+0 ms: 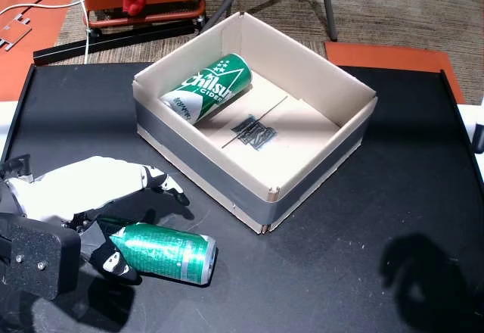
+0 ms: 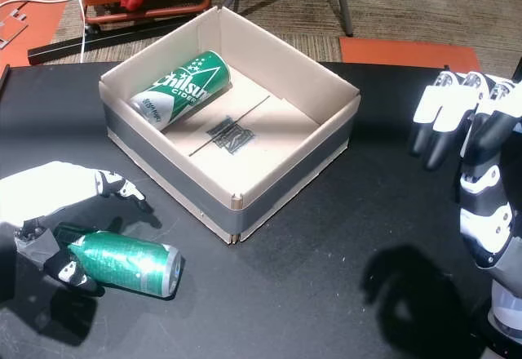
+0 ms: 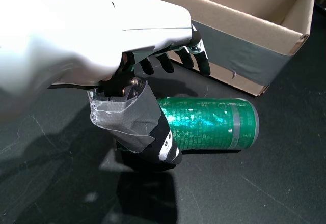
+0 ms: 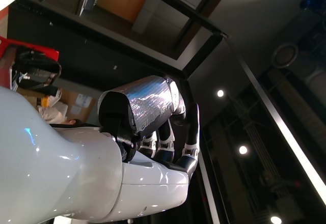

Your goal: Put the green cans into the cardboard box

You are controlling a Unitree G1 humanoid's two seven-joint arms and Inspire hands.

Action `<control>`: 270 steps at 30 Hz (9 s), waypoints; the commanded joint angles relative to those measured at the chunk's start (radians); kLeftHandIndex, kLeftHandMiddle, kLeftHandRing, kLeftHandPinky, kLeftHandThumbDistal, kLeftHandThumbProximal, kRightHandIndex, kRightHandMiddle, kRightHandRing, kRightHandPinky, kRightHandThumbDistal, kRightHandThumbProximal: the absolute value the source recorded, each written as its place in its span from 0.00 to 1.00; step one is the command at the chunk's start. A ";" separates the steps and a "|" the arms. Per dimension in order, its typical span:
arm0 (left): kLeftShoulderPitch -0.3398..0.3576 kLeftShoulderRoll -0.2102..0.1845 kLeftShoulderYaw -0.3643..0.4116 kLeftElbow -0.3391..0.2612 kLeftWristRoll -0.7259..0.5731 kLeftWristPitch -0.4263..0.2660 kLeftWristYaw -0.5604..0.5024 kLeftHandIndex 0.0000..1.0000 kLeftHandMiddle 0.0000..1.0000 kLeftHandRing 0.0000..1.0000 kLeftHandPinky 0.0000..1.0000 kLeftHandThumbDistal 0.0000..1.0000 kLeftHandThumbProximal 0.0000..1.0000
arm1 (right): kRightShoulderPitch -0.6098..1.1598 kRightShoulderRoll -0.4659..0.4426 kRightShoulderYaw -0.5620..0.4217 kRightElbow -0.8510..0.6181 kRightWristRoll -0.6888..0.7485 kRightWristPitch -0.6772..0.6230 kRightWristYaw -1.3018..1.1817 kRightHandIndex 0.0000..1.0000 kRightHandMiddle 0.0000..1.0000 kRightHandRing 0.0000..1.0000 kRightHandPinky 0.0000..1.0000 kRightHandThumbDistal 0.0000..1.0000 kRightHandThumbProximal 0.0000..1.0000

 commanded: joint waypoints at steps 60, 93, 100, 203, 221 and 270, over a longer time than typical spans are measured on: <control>-0.105 -0.154 -0.241 0.224 0.150 0.149 0.284 0.72 0.76 0.77 0.74 1.00 0.00 | -0.029 0.025 0.006 -0.017 0.020 0.027 0.061 0.18 0.27 0.30 0.12 0.74 0.00; -0.049 -0.179 -0.135 0.227 0.096 0.107 0.400 0.39 0.39 0.43 0.45 0.62 0.00 | -0.020 0.052 0.026 0.001 -0.057 -0.073 -0.016 0.14 0.22 0.27 0.04 0.65 0.00; -0.046 -0.179 -0.122 0.228 0.089 0.094 0.410 0.38 0.39 0.43 0.44 0.62 0.00 | -0.019 0.051 0.038 0.001 -0.066 -0.084 -0.036 0.13 0.19 0.25 0.03 0.65 0.00; -0.021 -0.173 -0.112 0.202 0.128 -0.010 0.658 0.06 0.20 0.41 0.31 0.00 0.80 | -0.072 0.020 0.018 0.060 0.015 0.014 0.061 0.13 0.22 0.28 0.12 0.63 0.00; -0.124 -0.114 -0.060 0.135 0.131 -0.137 0.750 0.11 0.27 0.46 0.58 0.00 0.93 | -0.128 0.042 -0.011 0.142 0.011 -0.033 0.103 0.18 0.26 0.31 0.07 0.59 0.00; -0.648 -0.223 -0.520 0.323 0.603 0.431 0.769 0.18 0.20 0.26 0.36 0.00 1.00 | -0.147 0.112 0.007 0.215 -0.028 -0.119 0.092 0.07 0.18 0.26 0.01 0.57 0.00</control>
